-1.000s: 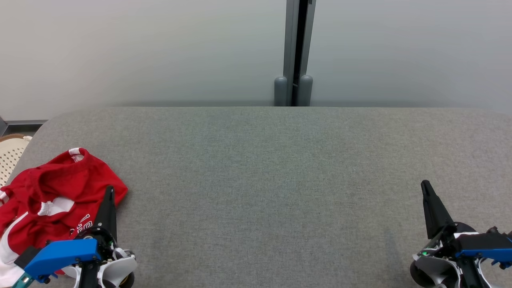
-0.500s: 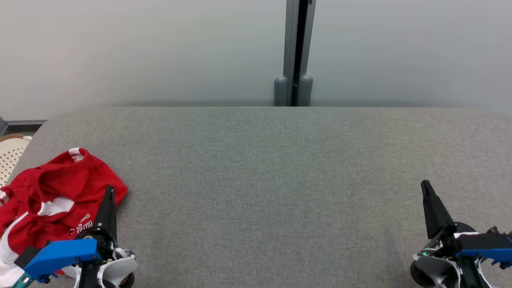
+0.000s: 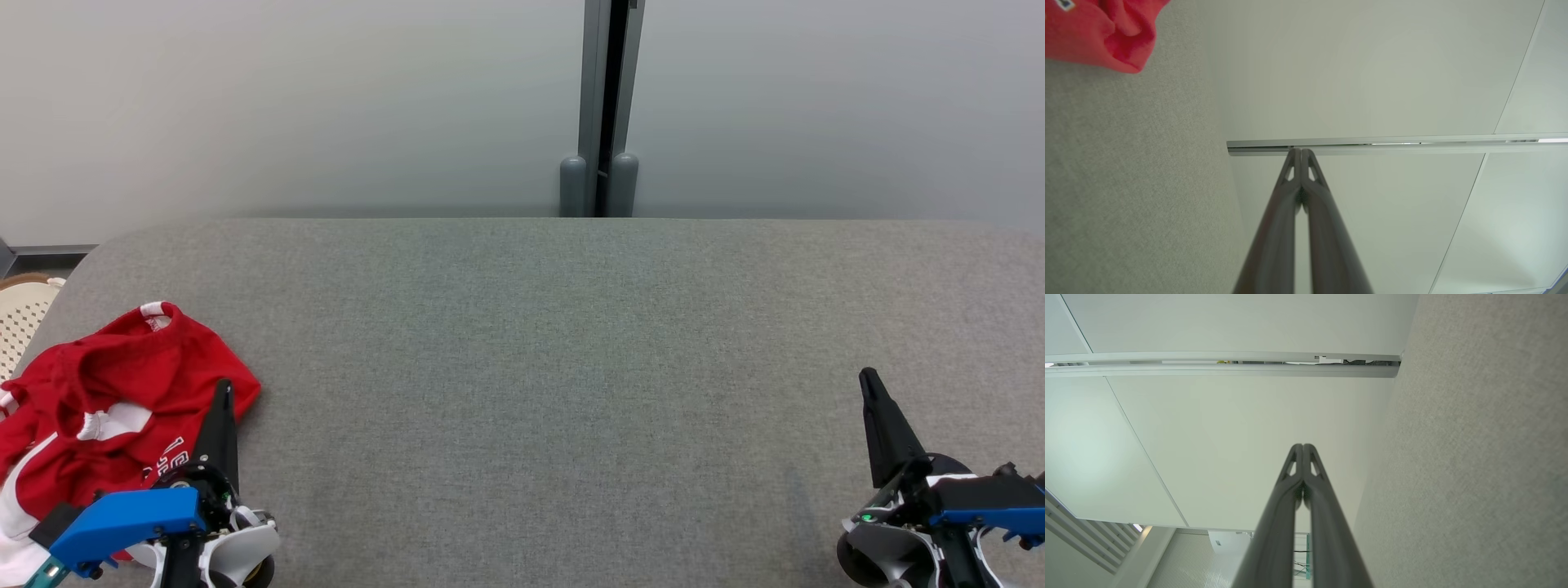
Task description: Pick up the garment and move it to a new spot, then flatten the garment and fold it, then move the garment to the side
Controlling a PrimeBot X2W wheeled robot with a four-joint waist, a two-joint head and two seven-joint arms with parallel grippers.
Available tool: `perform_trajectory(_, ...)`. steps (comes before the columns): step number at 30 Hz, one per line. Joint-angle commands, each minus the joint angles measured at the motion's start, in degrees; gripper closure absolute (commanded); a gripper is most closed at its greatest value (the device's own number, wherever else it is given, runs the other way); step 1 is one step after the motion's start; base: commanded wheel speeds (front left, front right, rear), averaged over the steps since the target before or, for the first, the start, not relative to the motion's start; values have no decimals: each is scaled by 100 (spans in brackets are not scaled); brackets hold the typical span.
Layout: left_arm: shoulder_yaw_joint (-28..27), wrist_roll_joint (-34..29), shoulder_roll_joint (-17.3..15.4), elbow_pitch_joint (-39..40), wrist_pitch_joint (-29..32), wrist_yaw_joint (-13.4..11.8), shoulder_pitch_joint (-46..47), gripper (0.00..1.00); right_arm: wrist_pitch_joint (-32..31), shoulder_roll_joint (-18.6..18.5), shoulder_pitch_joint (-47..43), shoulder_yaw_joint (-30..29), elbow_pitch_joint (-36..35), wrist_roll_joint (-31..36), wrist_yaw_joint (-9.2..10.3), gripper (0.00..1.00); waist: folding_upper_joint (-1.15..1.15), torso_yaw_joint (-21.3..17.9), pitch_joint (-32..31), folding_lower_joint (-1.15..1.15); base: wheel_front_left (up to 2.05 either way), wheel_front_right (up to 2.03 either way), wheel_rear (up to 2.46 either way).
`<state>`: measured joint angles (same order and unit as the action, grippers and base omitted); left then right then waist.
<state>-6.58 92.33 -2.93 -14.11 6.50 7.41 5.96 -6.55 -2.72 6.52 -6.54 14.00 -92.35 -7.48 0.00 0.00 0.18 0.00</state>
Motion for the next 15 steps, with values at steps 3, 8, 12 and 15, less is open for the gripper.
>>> perform_trajectory(3,-8,18,12,31,26,22,54,100,-15,-30,-65,-8,-19,-15,-2,100,0,0,0,0,0,0,0)
perform_trajectory(8,-8,18,12,31,26,22,54,100,-15,-29,-64,-9,-19,-15,-2,100,0,0,0,0,0,0,0)
perform_trajectory(12,-7,18,12,31,26,22,54,100,-15,-29,-64,-8,-19,-15,-2,100,0,0,0,0,0,0,0)
perform_trajectory(15,-7,18,12,30,26,22,54,100,-15,-29,-64,-9,-19,-15,-2,100,0,0,0,0,0,0,0)
